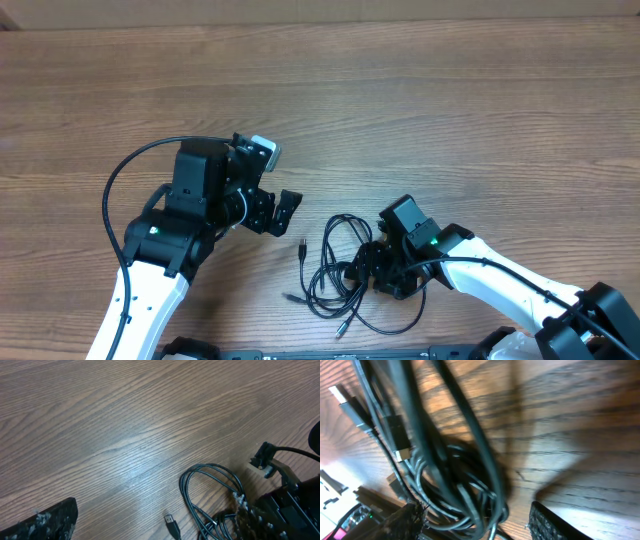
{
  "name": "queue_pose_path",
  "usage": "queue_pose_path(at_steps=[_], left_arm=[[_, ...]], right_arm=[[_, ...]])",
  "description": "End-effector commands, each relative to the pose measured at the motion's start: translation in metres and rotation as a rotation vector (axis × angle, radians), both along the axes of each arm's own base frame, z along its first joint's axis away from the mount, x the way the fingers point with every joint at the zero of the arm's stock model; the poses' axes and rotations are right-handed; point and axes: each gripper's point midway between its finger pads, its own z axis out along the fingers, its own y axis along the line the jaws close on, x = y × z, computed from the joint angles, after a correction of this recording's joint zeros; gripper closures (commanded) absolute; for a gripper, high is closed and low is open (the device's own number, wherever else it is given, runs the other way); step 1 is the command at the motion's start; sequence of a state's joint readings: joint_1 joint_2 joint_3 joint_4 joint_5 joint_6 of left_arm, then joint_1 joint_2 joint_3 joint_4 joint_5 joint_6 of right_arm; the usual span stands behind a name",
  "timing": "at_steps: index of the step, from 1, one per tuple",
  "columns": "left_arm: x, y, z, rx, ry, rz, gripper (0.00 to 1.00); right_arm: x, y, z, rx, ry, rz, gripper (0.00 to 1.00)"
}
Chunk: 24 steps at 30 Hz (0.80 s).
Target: Untangle cables
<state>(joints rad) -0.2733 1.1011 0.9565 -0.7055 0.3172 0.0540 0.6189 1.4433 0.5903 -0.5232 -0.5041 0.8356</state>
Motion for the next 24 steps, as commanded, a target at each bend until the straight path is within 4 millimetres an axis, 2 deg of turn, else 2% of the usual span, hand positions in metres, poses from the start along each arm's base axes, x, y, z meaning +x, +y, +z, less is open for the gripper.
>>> queue_pose_path(at_steps=[1,8,12,14,17,18,24], left_arm=[[0.006,0.001,0.008,-0.007,-0.018,0.016,0.00],[0.008,0.000,0.010,-0.011,-0.034,0.016,0.00],[0.010,0.000,0.012,-0.014,-0.042,0.016,0.00],[0.011,0.000,0.013,-0.015,-0.047,0.016,0.01],[0.011,0.000,0.013,-0.015,-0.047,0.016,0.00],[0.010,0.000,0.012,-0.015,-0.045,0.016,0.01],[0.008,0.000,0.010,-0.013,-0.032,0.018,0.00]], right_arm=[[0.001,-0.005,-0.007,-0.037,-0.013,-0.006,0.37],[-0.001,0.003,-0.007,-0.030,-0.039,0.026,0.47],[-0.001,0.015,-0.009,0.011,-0.039,0.051,0.51],[-0.003,0.017,-0.013,0.016,-0.022,0.055,0.61],[-0.007,0.014,-0.020,-0.003,0.009,0.055,0.90],[-0.008,0.013,-0.020,-0.007,0.013,0.055,0.96],[-0.003,0.018,-0.016,0.015,-0.003,0.059,0.96]])
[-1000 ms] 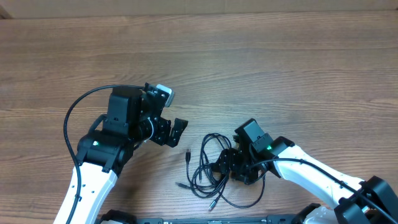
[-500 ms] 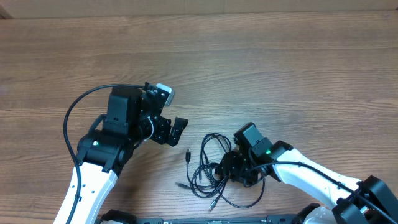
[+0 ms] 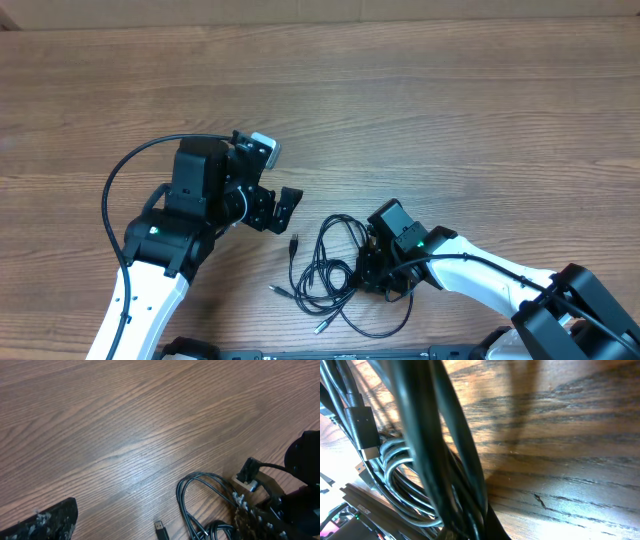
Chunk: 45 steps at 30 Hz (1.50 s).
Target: Untangle cables
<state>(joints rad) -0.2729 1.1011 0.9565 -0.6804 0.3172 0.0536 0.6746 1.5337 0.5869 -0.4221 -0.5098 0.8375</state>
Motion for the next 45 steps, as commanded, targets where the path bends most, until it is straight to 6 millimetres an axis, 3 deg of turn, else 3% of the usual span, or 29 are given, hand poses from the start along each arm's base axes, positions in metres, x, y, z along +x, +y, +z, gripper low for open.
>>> queue_pose_path(at_steps=[1,5,9,20,27,32,37,45], left_arm=[[0.004,0.001,0.006,-0.007,-0.007,0.018,0.00],[0.003,0.001,0.006,-0.011,-0.001,0.018,0.00],[0.000,-0.003,0.006,-0.043,0.021,0.011,0.00],[-0.010,-0.010,0.004,-0.075,0.063,-0.027,0.01],[-0.011,-0.010,0.004,-0.075,0.064,-0.028,0.01],[-0.012,-0.011,0.003,-0.076,0.071,-0.030,0.00],[-0.014,-0.011,0.002,-0.077,0.079,-0.032,0.01],[-0.017,-0.010,-0.001,-0.066,0.096,-0.036,0.00]], right_arm=[[0.003,0.004,0.003,0.010,-0.006,0.004,0.96],[0.016,0.013,0.016,0.041,-0.075,0.060,0.96],[0.041,0.020,0.038,0.059,-0.172,0.064,0.96],[0.129,0.020,0.144,0.176,-0.540,0.048,0.96],[0.157,0.020,0.200,0.240,-0.719,0.032,0.96],[0.169,0.034,0.233,0.347,-0.848,0.046,0.96],[0.170,0.041,0.247,0.405,-0.888,0.062,0.96],[0.160,0.036,0.229,0.367,-0.801,0.071,0.96]])
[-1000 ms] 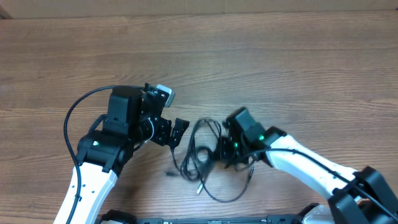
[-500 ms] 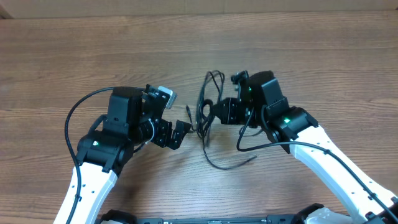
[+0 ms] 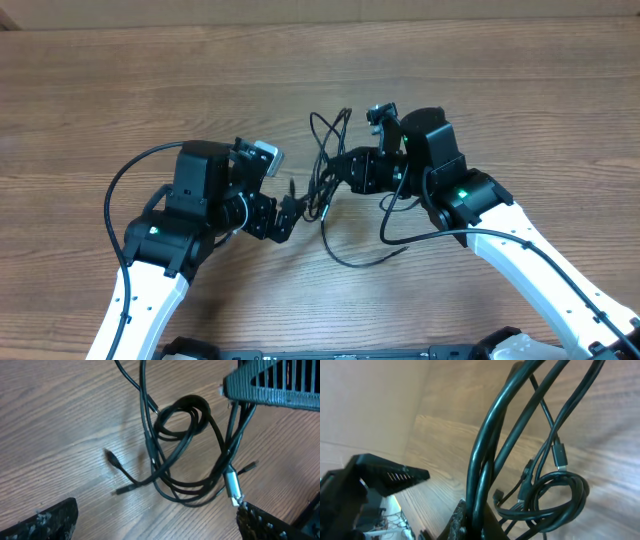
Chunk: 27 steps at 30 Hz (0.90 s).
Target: Untangle cables
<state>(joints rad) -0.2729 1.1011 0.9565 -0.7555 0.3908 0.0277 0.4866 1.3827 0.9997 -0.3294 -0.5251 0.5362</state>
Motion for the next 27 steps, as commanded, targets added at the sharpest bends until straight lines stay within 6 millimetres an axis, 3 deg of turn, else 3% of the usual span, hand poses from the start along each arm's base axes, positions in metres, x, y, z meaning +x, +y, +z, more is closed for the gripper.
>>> queue_pose_path(at_steps=[1,20,27], left_arm=[[0.001,-0.003,0.007,-0.020,-0.004,-0.006,0.01],[-0.002,-0.001,0.004,-0.007,0.014,-0.008,0.01],[-0.001,0.002,0.002,0.008,0.014,0.004,0.00]], right_arm=[[-0.001,0.002,0.024,0.025,-0.055,0.024,0.96],[-0.003,-0.008,0.020,-0.025,-0.057,0.044,0.96],[-0.004,-0.022,0.041,-0.107,-0.096,0.084,0.96]])
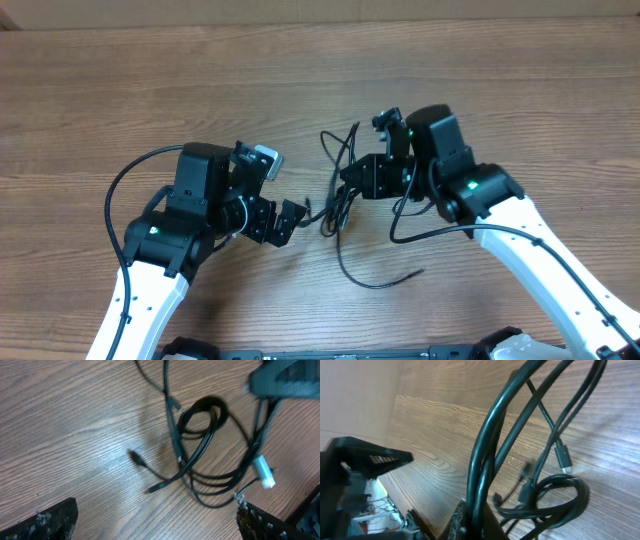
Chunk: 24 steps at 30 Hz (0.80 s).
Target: Untangle cables
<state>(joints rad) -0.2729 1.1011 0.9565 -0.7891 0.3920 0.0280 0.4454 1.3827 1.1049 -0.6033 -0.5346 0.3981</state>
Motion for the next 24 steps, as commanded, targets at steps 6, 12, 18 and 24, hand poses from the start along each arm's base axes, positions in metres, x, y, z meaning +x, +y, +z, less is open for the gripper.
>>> queue_pose_path(at_steps=[6,12,18,24], left_arm=[[0.005,0.001,0.006,0.004,-0.017,0.008,0.01],[-0.006,-0.008,0.007,-0.005,-0.038,-0.118,0.00],[-0.012,-0.008,0.004,0.019,-0.043,-0.177,0.01],[-0.019,-0.018,0.012,-0.006,-0.105,-0.295,0.01]], right_arm=[[0.004,-0.002,0.068,-0.029,-0.234,0.122,0.96],[0.002,-0.002,0.089,-0.096,-0.419,0.256,0.96],[-0.001,-0.004,0.089,-0.167,-0.551,0.380,0.96],[0.002,-0.015,0.079,-0.242,-0.560,0.385,0.96]])
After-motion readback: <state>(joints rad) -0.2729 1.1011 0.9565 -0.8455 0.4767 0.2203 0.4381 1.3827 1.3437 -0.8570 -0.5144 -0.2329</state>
